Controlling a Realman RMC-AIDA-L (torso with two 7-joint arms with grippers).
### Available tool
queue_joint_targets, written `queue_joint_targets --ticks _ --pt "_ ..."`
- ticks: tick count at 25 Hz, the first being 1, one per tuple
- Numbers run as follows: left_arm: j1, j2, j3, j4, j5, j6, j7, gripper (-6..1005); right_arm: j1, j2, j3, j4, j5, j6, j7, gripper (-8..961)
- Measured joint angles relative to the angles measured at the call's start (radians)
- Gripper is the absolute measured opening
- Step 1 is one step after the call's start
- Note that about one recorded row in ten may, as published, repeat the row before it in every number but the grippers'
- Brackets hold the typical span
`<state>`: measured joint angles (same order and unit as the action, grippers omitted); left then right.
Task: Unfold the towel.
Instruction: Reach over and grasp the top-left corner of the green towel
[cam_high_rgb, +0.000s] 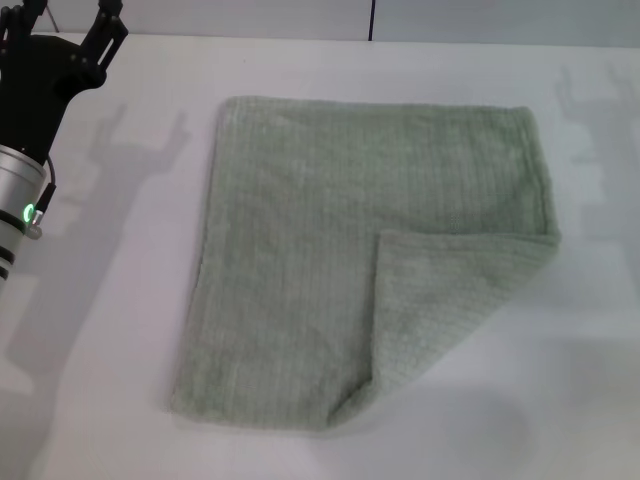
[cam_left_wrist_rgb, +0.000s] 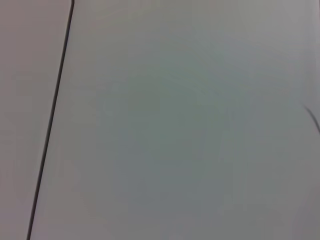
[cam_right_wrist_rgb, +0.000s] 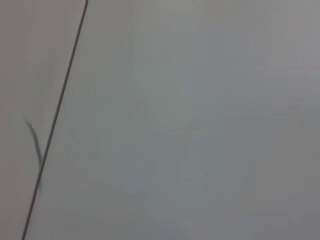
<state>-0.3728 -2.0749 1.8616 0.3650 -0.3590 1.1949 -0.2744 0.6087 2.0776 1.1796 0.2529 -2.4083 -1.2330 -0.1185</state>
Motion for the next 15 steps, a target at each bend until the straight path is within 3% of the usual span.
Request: queue_joint_targets --ticks 10,15 --pt "0.003 0.001 0.044 -0.002 0.011 -0.014 -0.018 824 -0.006 0.003 -0.012 0.007 -0.019 -0.002 -0.003 592" --pt "-0.004 0.001 0.057 0.005 0.012 -0.033 -0.038 630 -0.013 0.004 -0.012 0.009 -0.019 -0.014 0.006 591"
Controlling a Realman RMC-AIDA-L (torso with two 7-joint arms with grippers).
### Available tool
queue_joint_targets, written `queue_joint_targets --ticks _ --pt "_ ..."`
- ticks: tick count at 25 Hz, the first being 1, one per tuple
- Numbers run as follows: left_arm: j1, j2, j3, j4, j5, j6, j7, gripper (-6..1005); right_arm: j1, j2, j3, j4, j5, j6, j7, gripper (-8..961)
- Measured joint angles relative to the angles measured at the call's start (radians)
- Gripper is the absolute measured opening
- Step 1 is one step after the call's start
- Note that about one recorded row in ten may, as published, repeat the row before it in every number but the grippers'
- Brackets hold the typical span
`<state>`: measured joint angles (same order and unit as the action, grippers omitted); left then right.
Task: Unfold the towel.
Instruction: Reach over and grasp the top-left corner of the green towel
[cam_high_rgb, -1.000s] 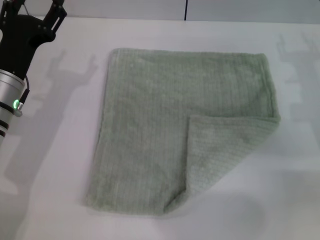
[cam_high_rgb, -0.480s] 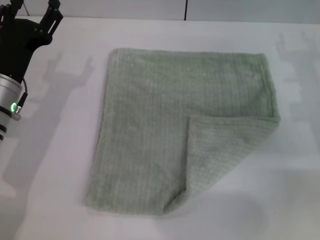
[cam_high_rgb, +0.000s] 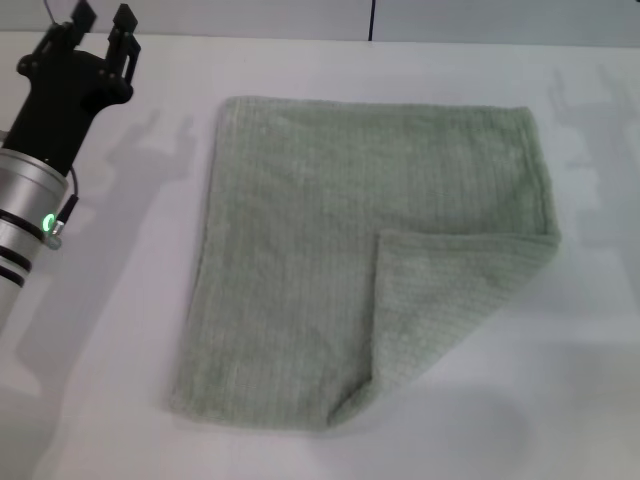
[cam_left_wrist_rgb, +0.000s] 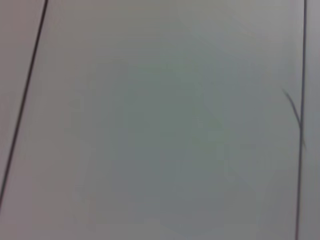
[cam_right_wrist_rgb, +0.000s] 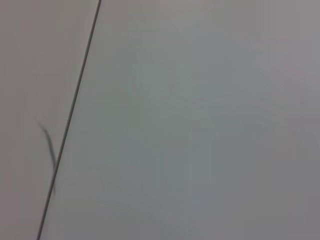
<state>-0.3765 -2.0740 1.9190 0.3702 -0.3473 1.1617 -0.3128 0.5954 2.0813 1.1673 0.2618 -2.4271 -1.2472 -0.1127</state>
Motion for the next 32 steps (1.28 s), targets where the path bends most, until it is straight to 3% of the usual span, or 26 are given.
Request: queue_joint_targets --ticks 7,11,16,18,19,20,25,26,29,32 --pt "-0.006 0.002 0.035 0.012 0.001 -0.04 -0.039 313 -0.003 0.0 0.0 0.001 0.0 -0.022 0.001 591" --pt "-0.008 0.005 0.066 0.069 0.001 -0.139 -0.061 160 -0.004 0.0 0.0 -0.002 -0.001 -0.022 0.0 591" --pt "-0.016 0.008 0.09 0.16 0.002 -0.324 -0.091 59 -0.003 0.0 0.0 -0.005 -0.001 -0.017 -0.002 591" --pt "-0.016 0.008 0.09 0.16 0.002 -0.324 -0.091 18 -0.003 0.0 0.0 -0.005 -0.001 -0.017 -0.002 591" --pt "-0.035 0.01 0.107 0.192 0.002 -0.424 -0.103 -2 -0.002 0.0 0.0 -0.006 -0.001 -0.016 -0.002 591" --pt "-0.052 0.011 0.119 0.204 0.006 -0.485 -0.121 -2 -0.002 0.0 0.0 -0.008 -0.001 -0.015 -0.003 591" --pt "-0.066 0.012 0.125 0.209 0.014 -0.535 -0.138 -2 -0.004 0.0 -0.001 -0.013 -0.001 -0.014 -0.005 591" --pt "-0.098 0.008 0.128 0.211 0.048 -0.625 -0.157 -2 -0.004 0.0 -0.001 -0.013 -0.001 -0.014 -0.005 590" --pt "-0.108 0.008 0.131 0.211 0.052 -0.654 -0.158 -2 -0.005 0.0 -0.006 -0.017 -0.001 -0.005 -0.006 590" --pt "-0.147 0.004 0.134 0.219 0.054 -0.78 -0.158 -2 -0.003 -0.001 -0.012 -0.015 -0.001 0.017 -0.006 590"
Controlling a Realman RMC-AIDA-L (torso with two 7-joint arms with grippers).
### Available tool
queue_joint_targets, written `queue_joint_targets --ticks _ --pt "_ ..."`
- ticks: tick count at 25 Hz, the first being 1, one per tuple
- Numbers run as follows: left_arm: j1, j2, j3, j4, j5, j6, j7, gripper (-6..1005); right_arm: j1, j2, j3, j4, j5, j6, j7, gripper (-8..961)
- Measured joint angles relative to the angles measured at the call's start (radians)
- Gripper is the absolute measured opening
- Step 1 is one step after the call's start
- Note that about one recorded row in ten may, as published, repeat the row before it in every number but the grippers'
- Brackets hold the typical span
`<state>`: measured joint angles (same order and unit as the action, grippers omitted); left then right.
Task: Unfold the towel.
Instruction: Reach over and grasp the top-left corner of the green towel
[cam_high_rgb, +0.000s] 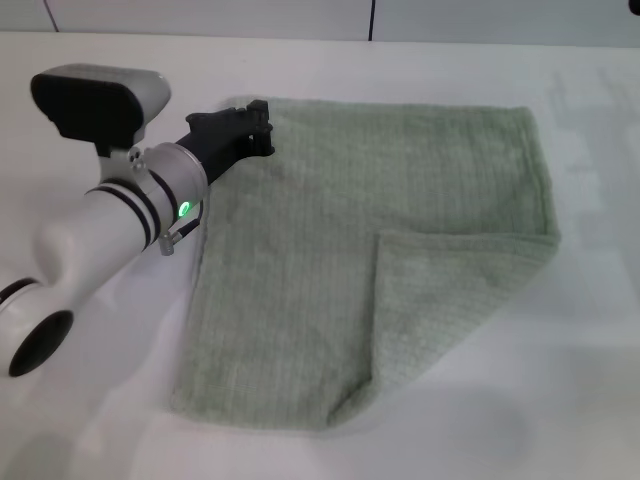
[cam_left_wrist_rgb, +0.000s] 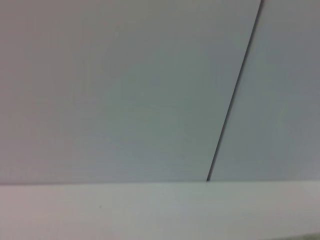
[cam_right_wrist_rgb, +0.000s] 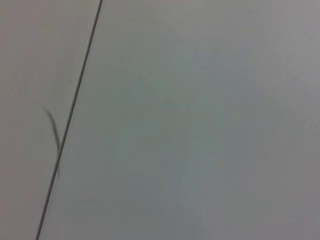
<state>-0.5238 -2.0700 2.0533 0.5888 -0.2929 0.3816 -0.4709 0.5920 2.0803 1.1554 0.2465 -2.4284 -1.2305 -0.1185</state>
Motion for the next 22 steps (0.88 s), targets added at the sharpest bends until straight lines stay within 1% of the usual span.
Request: queue_joint_targets --ticks 1,5,8,10,13,22 --pt "-0.008 0.0 -0.001 0.006 0.0 -0.034 0.0 -2 0.001 0.0 0.0 0.002 0.0 0.006 0.0 590" --pt "-0.017 -0.001 -0.005 0.016 0.0 -0.081 0.0 -2 0.004 -0.001 0.0 0.004 0.0 0.01 0.0 590" --pt "-0.035 -0.002 -0.008 0.021 0.0 -0.146 0.0 -2 0.006 -0.002 0.0 0.003 0.0 0.01 -0.001 590" --pt "-0.035 -0.002 -0.008 0.021 0.0 -0.146 0.0 -2 0.006 -0.002 0.0 0.003 0.0 0.011 -0.001 590" --pt "-0.049 -0.002 -0.011 0.022 0.0 -0.19 0.0 -2 0.006 -0.002 0.0 0.001 0.0 0.012 -0.001 590" --pt "-0.077 -0.001 -0.015 0.035 0.0 -0.27 0.001 -2 0.008 -0.002 -0.002 -0.001 -0.001 0.046 -0.001 589"
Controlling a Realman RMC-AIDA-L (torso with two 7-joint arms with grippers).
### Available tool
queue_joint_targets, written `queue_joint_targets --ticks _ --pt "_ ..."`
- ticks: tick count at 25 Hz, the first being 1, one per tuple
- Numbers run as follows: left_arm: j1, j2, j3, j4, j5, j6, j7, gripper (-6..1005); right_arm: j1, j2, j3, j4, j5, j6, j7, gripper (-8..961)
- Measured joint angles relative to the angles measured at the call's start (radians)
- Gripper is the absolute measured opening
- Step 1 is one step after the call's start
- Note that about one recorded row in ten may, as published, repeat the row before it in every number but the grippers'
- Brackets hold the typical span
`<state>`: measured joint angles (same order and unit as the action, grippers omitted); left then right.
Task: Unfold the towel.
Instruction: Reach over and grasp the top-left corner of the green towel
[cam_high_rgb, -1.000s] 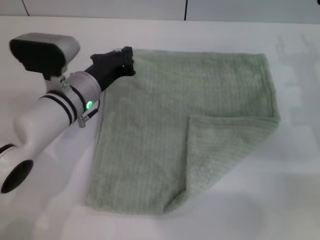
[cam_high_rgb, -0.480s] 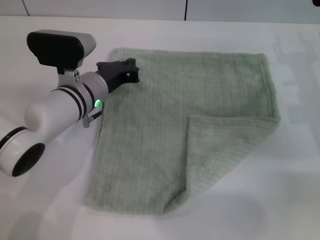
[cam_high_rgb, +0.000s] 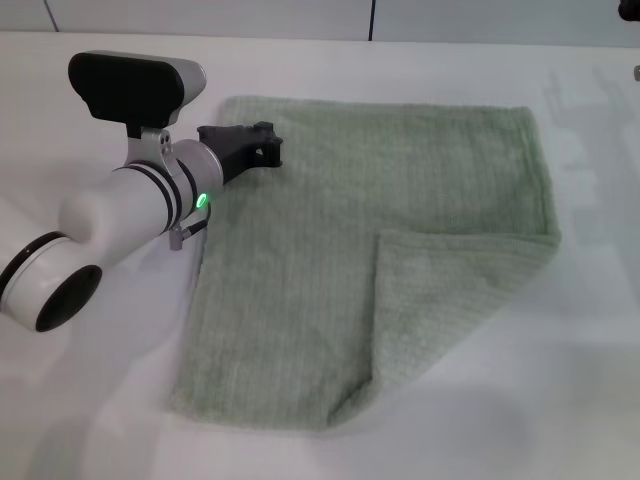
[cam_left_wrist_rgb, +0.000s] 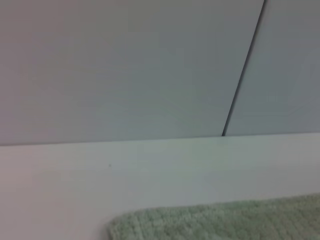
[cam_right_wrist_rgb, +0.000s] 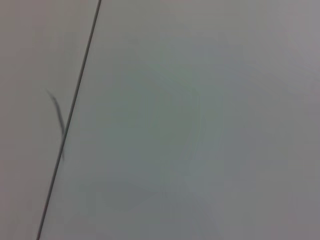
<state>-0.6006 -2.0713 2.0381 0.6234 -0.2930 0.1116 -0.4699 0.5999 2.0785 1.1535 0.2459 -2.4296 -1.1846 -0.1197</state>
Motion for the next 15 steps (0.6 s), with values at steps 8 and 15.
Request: queue_joint_targets --ticks 8,15 --pt "-0.013 0.002 -0.014 0.01 0.0 -0.067 0.009 -2 -0.003 0.0 -0.017 -0.001 -0.001 0.0 0.0 589" --pt "-0.013 0.005 -0.038 0.01 0.0 -0.089 0.01 -2 -0.003 0.0 -0.024 -0.002 -0.002 0.001 0.0 589"
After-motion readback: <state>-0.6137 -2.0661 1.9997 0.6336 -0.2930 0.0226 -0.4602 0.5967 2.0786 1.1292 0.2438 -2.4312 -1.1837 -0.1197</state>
